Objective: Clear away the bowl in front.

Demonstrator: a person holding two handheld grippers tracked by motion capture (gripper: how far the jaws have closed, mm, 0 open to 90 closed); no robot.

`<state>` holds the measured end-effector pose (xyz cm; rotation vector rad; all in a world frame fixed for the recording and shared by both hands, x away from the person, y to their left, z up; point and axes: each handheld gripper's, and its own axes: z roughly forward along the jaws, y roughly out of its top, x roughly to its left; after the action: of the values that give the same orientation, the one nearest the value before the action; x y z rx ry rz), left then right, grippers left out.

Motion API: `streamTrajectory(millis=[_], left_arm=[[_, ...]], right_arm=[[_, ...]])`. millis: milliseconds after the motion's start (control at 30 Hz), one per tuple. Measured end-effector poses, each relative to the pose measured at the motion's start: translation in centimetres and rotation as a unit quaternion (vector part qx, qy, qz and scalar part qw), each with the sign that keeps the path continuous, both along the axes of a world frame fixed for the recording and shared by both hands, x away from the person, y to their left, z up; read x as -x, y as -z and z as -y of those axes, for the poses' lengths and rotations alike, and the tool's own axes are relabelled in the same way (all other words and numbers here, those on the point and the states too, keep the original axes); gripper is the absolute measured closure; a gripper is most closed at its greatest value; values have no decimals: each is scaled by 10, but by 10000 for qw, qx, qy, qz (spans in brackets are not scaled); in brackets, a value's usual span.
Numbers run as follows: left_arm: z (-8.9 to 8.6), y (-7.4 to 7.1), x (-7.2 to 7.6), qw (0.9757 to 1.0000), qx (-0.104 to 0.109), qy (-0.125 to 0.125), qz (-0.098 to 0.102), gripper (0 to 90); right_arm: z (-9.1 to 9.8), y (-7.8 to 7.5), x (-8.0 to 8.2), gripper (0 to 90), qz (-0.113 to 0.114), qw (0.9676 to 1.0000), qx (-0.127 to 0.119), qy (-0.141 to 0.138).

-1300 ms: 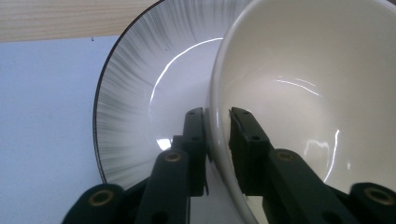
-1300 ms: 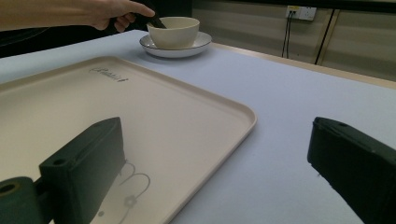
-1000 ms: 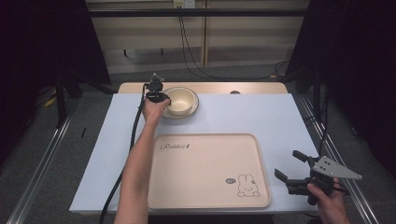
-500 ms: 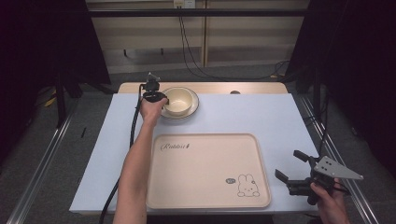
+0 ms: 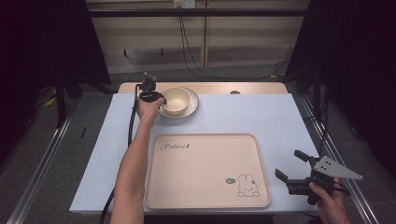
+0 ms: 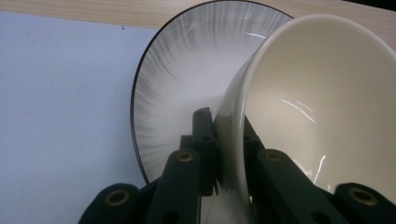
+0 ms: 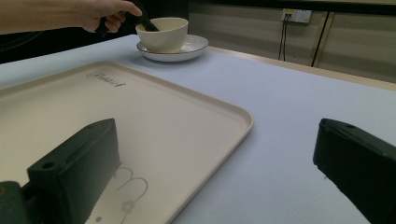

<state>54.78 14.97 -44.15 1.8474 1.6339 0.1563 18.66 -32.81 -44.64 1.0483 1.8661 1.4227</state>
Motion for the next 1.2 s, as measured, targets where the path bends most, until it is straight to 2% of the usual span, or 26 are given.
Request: streamTrajectory(millis=[100,267,533,633,900,933,1167,1200], left_arm=[[-1,-2,1,9999,77,-71,45,837],[-3,-7,3,9999,87,53,96,837],[-7,-13,5,9998,122,41,122,837],[-8,-16,7,9997,175,9,190,837],[-11,-25,14,9994,207,113,249,837],[-13,-26,14,9993,200,183,264,837],[-16,-33,19,9989,273,194,343,837],[-16,-34,20,9988,231,250,342,837]], right_arm=[[0,0,0,2,7,10000,2,17],[0,0,0,2,13,10000,13,23],[0,0,0,2,17,10000,17,53],[-1,0,0,2,9,10000,4,68],[0,-1,1,2,40,9999,-36,87],[0,-1,0,2,49,9999,-34,96],[0,-1,0,1,51,9999,-37,101],[0,-1,0,2,51,9999,-37,100]])
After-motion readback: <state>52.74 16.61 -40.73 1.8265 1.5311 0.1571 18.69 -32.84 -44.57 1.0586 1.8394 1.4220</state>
